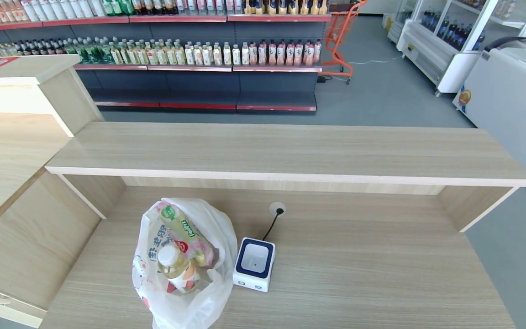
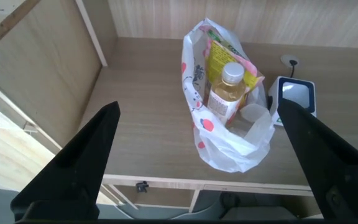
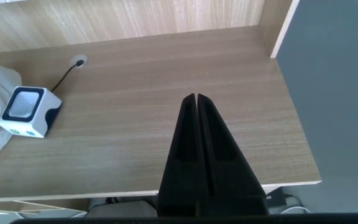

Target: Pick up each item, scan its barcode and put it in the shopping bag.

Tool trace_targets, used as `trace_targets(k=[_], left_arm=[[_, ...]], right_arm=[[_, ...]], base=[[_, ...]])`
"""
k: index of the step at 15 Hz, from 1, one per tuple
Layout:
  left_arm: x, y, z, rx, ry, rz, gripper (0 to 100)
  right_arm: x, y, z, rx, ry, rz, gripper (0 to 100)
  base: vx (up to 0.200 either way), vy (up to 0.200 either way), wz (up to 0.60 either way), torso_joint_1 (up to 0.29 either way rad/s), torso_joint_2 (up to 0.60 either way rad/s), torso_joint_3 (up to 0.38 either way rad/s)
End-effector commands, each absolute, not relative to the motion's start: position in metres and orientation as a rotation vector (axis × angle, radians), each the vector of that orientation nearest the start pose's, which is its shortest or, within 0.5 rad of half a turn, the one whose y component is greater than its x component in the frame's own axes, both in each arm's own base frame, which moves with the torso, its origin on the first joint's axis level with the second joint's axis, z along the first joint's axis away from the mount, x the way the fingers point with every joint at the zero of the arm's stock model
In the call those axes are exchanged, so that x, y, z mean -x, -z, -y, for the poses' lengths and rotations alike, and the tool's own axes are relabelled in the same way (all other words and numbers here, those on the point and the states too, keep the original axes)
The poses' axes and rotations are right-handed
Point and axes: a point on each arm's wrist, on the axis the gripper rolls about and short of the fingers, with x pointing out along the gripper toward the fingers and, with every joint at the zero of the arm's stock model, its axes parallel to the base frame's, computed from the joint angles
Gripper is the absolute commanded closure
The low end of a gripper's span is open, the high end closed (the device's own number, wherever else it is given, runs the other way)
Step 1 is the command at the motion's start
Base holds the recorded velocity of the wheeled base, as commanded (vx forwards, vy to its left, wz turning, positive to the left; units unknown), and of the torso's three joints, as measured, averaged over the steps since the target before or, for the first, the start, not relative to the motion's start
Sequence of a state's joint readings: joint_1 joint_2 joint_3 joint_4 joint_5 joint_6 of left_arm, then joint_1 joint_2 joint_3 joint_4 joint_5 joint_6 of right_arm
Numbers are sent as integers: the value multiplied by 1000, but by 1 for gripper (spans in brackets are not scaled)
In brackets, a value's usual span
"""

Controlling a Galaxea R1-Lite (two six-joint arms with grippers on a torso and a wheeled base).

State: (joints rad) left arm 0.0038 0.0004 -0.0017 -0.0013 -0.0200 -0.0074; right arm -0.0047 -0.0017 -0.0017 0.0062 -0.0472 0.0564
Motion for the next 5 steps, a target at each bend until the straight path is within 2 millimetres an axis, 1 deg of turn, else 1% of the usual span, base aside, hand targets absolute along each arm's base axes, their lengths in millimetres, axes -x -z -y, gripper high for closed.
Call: trace_targets(k=[1,5], left_arm=[[23,-76,1,8,15,3,0],[23,-76,1,8,15,3,0]], right_arm=[[23,-75,1,-54,52,-3,100],[23,-76,1,-55,52,-2,100]], base=[[0,0,0,0,0,0],[0,0,0,0,0,0]])
